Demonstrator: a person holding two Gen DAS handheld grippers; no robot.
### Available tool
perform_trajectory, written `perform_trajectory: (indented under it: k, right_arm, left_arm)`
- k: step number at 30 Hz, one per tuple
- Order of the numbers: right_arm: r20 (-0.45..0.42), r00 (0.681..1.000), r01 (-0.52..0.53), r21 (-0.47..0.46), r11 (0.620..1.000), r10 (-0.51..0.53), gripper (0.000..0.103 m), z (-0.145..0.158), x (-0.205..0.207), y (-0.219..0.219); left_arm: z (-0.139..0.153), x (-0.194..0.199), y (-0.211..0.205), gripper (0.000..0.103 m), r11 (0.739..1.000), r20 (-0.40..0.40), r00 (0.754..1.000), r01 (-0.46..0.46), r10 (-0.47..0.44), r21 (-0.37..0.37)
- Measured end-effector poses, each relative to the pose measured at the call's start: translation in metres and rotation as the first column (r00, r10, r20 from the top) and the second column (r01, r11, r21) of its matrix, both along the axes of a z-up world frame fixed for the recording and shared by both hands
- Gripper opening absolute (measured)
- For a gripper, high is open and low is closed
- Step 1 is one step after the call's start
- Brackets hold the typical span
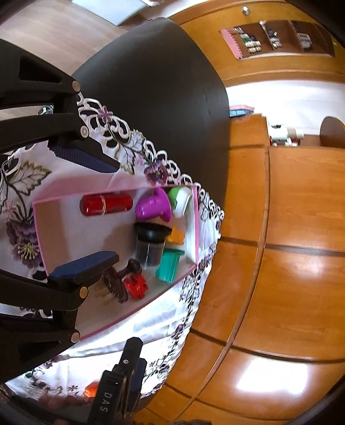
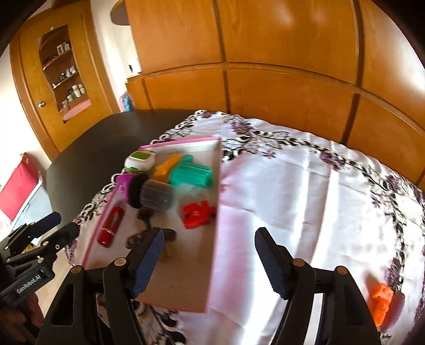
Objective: Organize rigid objects
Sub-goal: 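Grasp the orange cube stack with the left tool while the right tool moves to the pink soap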
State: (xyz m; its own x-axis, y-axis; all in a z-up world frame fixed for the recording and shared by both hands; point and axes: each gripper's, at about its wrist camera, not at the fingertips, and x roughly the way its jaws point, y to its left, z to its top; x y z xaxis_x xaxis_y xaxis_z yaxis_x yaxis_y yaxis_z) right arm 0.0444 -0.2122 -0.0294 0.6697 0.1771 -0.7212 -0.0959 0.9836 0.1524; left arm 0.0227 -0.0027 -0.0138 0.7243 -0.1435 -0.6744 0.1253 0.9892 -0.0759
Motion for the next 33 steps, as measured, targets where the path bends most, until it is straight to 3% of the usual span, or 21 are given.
perform_trajectory:
  k: [10,17,22,28,31,33]
  right_arm:
    - [0.020,0.991,0.129,-0.021,0.991,-0.129,0.072,0.009,-0.020,-0.071]
    - [0.022,0.956,0.292,-0.015,0.956,-0.292,0.072,0.016,-0.042,-0.150]
    - [0.015,0.889,0.459,-0.011,0.889,-0.459,0.072,0.018,-0.062,-0.213]
    - [-0.048,0.747,0.664,0.085,0.743,-0.663,0.072,-0.007,-0.091,-0.283]
    - [-0.123,0.720,0.694,0.141,0.706,-0.683,0.072,-0.019,-0.092,-0.299]
    - [-0.178,0.722,0.691,0.136,0.710,-0.669,0.072,-0.028,-0.087,-0.302]
  left_arm:
    - [0.006,-0.004,-0.032,0.062,0.994,0.006,0.994,0.106,-0.107,0.026]
    - [0.007,-0.006,-0.062,0.062,0.980,-0.002,0.981,0.193,-0.194,0.056]
    - [0.005,-0.006,-0.089,0.062,0.959,-0.014,0.963,0.269,-0.269,0.085]
    - [0.002,-0.009,-0.125,0.062,0.926,-0.038,0.933,0.359,-0.357,0.115]
    - [0.005,-0.008,-0.139,0.062,0.914,-0.036,0.921,0.388,-0.387,0.121]
    - [0.005,-0.007,-0.148,0.062,0.907,-0.040,0.915,0.403,-0.401,0.119]
